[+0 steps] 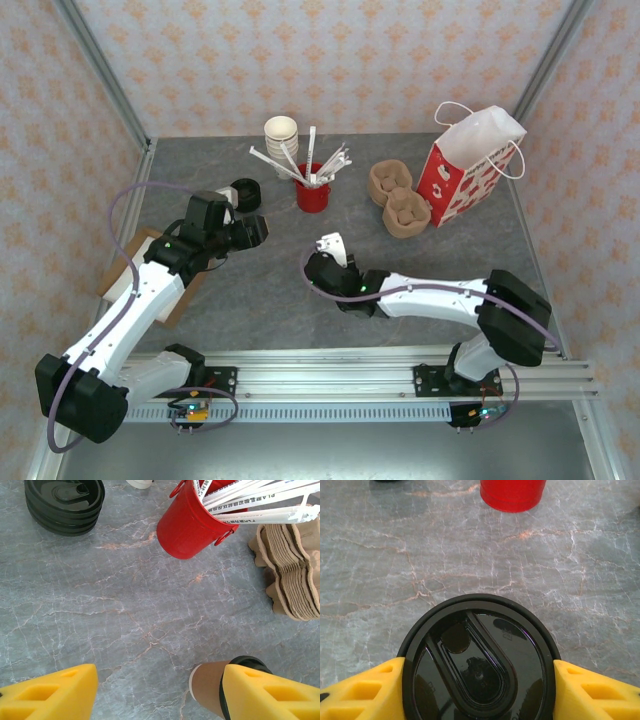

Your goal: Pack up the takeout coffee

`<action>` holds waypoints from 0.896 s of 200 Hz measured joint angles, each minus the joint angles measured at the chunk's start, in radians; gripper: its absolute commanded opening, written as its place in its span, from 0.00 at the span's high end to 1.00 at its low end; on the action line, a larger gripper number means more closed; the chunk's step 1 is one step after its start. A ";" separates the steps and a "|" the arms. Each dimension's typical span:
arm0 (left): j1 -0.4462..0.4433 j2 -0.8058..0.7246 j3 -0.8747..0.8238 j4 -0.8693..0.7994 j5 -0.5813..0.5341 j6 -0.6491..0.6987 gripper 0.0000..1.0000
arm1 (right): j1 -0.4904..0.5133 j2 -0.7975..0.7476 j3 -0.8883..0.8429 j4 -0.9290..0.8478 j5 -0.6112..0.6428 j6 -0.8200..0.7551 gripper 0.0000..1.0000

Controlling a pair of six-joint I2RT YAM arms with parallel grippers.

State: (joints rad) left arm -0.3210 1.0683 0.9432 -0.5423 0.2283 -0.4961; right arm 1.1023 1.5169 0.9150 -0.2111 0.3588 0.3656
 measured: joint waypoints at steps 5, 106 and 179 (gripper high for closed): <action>0.000 0.000 0.000 0.000 0.000 0.000 0.32 | -0.002 0.000 0.008 -0.016 -0.006 0.002 0.33; 0.000 0.000 0.000 0.000 0.000 0.001 0.31 | -0.042 -0.006 0.112 -0.255 -0.090 0.001 0.16; 0.000 0.001 0.000 0.000 -0.001 0.008 0.27 | -0.117 -0.219 0.119 -0.281 -0.243 -0.138 0.06</action>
State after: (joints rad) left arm -0.3210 1.0691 0.9432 -0.5419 0.2272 -0.4881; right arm 0.9848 1.2976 1.0340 -0.4923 0.1158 0.2272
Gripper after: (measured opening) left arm 0.725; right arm 0.926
